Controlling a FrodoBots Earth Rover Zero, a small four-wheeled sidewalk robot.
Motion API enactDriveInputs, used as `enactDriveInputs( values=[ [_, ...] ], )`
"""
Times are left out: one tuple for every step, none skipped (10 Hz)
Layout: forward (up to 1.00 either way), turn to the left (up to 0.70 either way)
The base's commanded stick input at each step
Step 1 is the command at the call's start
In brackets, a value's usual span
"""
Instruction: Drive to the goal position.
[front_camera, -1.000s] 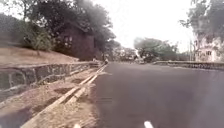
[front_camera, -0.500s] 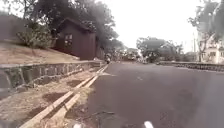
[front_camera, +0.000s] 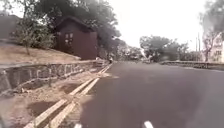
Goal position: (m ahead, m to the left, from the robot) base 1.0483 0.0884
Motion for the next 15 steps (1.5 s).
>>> enactDriveInputs(
  values=[
    [0.85,-0.27],
    [0.85,-0.15],
    [0.85,-0.06],
    [0.85,-0.03],
    [0.85,-0.13],
    [0.85,-0.23],
    [0.85,0.00],
    [0.85,0.00],
    [0.85,0.00],
    [0.85,0.00],
    [0.85,0.00],
    [0.85,0.00],
    [0.85,0.00],
    [0.85,0.00],
    [0.85,-0.05]
  ],
)
